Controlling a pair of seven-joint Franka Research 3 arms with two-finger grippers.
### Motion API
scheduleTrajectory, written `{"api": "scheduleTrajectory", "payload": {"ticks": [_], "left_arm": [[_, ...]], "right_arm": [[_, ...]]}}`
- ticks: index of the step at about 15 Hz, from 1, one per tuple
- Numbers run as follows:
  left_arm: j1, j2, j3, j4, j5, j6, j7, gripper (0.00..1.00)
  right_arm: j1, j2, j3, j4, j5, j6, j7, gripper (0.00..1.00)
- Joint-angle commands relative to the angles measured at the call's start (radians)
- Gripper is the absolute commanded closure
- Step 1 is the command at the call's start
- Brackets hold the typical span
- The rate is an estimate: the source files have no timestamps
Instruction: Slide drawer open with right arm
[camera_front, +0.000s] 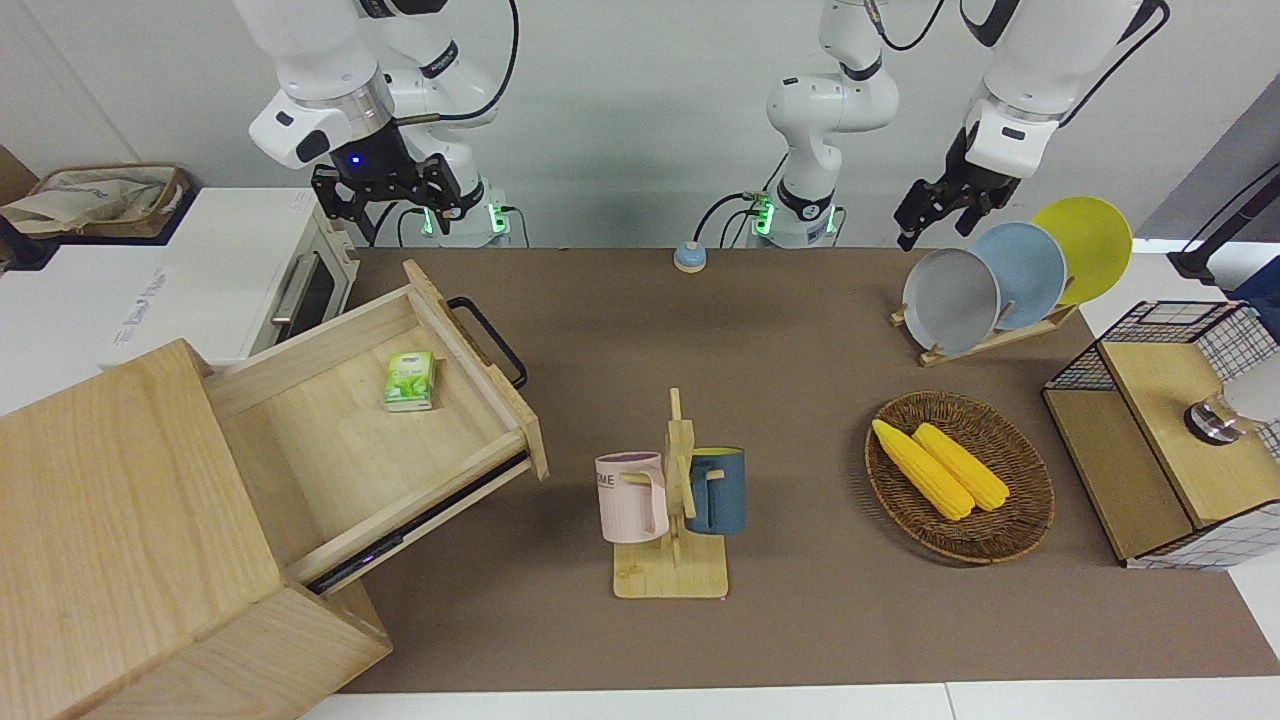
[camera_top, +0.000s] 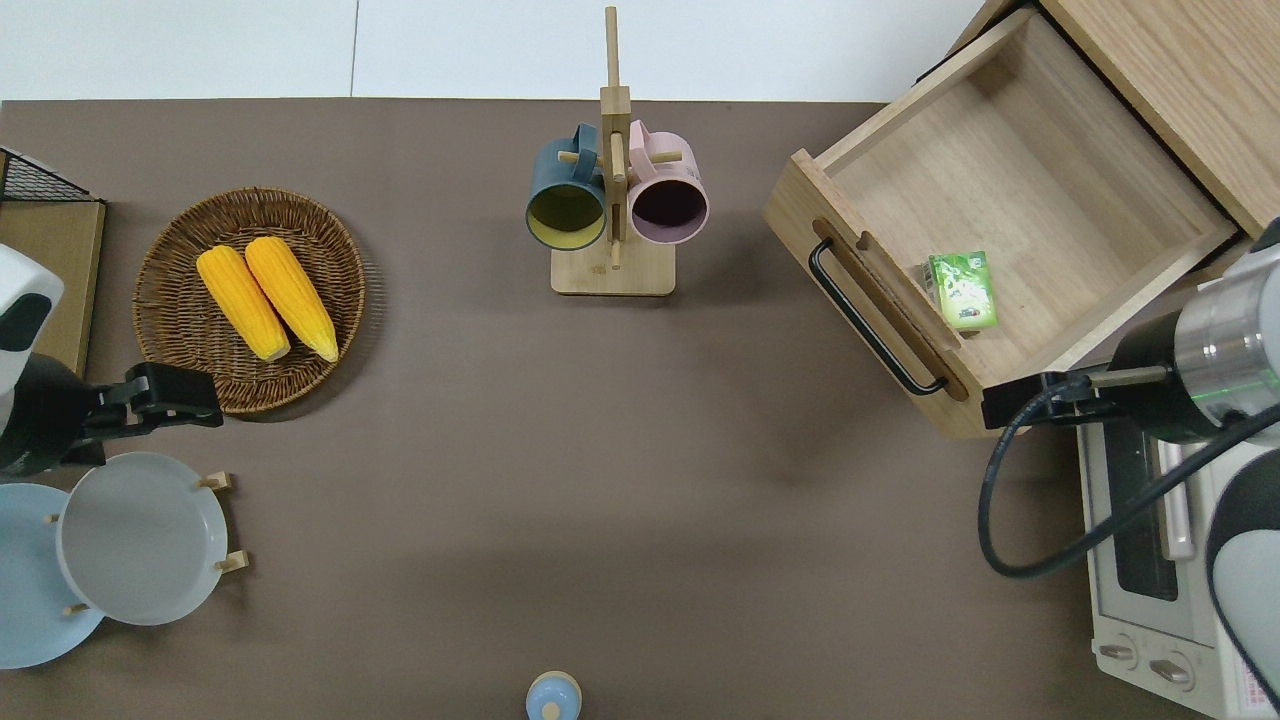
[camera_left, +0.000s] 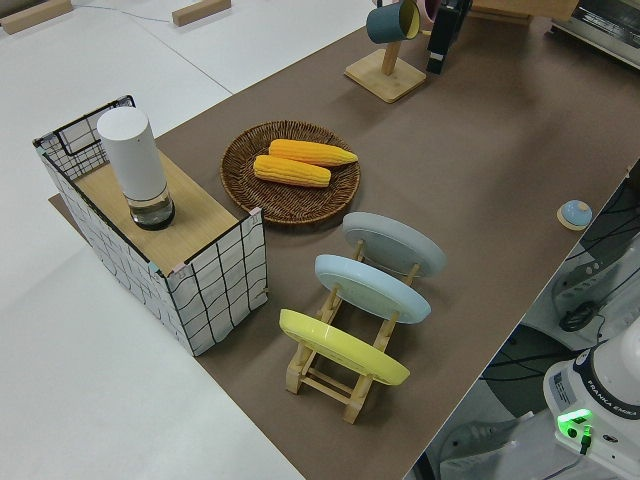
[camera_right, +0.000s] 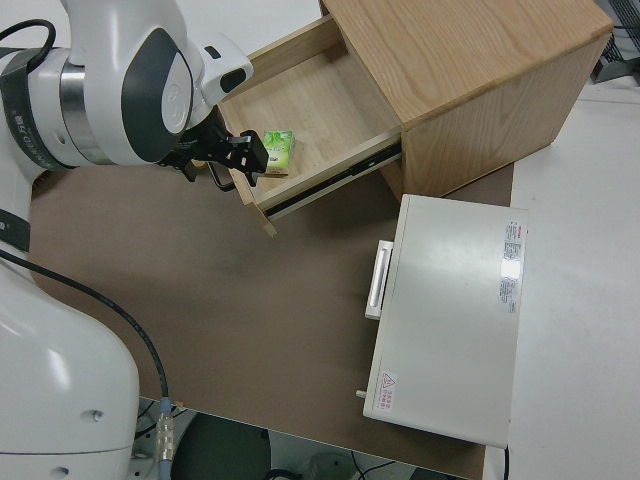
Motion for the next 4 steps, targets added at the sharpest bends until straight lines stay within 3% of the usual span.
{"api": "scheduleTrajectory", "payload": {"ticks": [1,4], "left_arm": [[-0.001,-0.008,0.004,0.004,-0.001,-0.015,0.009,0.01],[-0.001,-0.008,0.004,0.004,-0.001,-0.015,0.009,0.01]], "right_arm": [[-0.017,-0.010,0.002,-0.008,0.033,-0.011,-0.012,0.009],[-0.014,-0.003,-0.001,0.009,0.019,-0.031,-0.013,0.009]]}}
